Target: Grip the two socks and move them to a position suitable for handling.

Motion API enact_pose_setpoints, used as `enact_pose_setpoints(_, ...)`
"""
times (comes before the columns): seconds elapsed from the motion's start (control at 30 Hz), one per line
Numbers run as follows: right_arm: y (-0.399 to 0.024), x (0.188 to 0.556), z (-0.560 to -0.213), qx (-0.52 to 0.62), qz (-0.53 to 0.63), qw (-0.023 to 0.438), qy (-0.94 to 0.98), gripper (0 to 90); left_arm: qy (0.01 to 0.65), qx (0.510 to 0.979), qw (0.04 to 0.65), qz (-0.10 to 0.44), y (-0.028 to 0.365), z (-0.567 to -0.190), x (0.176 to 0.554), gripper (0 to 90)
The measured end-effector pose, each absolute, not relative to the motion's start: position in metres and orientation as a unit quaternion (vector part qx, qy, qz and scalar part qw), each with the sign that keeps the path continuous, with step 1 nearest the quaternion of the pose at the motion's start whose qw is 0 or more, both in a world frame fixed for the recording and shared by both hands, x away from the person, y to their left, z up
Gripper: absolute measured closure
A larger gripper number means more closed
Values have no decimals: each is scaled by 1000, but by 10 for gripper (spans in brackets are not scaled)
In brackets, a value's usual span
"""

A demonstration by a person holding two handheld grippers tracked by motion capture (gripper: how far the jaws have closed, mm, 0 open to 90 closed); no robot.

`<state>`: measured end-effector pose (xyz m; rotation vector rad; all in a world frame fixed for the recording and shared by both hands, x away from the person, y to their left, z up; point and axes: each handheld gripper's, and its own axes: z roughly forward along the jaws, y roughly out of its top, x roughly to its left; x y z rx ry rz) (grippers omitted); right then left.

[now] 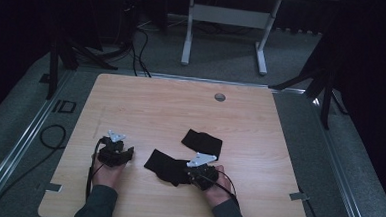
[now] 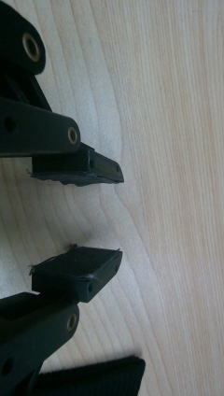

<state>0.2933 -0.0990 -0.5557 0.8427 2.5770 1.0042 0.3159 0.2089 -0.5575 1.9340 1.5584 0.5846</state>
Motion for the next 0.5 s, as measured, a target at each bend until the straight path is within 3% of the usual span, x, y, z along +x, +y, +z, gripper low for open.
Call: enact_pose_setpoints(0.5, -119, 294, -555, 294, 342, 114, 885, 900, 558, 739, 312, 211, 196, -550, 308, 637)
